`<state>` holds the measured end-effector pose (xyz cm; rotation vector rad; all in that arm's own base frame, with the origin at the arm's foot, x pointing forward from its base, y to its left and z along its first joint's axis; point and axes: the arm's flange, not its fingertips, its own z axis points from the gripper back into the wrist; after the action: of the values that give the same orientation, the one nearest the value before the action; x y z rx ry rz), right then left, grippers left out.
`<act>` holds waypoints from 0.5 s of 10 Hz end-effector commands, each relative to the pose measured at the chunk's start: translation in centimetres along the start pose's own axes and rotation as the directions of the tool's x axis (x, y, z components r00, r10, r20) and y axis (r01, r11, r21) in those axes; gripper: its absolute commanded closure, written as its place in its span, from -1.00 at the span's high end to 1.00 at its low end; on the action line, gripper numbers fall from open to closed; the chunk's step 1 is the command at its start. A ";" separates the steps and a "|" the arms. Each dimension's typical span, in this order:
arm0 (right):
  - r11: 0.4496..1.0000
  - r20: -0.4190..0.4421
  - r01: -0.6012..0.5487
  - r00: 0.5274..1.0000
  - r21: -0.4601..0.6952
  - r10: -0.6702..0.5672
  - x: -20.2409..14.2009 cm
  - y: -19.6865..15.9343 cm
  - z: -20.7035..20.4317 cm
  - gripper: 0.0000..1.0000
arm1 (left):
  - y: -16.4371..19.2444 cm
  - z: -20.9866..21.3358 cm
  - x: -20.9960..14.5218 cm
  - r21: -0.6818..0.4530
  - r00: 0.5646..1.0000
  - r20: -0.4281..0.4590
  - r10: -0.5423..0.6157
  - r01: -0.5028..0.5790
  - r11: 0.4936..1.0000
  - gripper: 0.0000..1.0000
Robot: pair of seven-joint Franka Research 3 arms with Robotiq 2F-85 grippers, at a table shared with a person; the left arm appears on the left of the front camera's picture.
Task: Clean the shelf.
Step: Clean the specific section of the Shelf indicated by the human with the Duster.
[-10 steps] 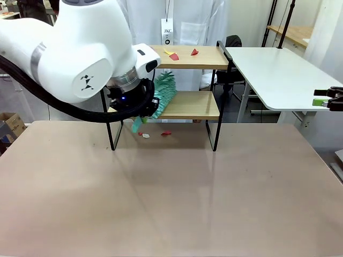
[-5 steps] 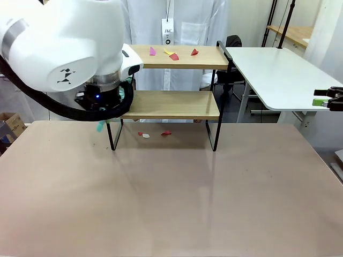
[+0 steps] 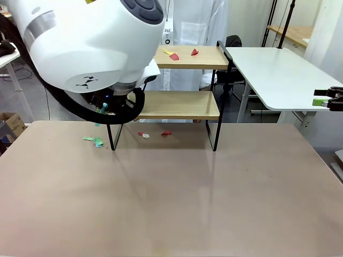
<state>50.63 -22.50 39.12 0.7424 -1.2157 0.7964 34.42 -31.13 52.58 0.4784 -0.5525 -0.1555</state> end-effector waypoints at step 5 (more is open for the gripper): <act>1.000 -0.011 0.013 1.000 -0.007 -0.013 0.5 0.1 -0.3 1.00 | 0.0 0.0 0.0 0.000 1.000 0.000 0.000 0.000 1.000 -0.74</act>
<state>50.63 -22.50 39.12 0.7424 -1.2158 0.7963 34.69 -31.35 52.35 0.4811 -0.5484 -0.1712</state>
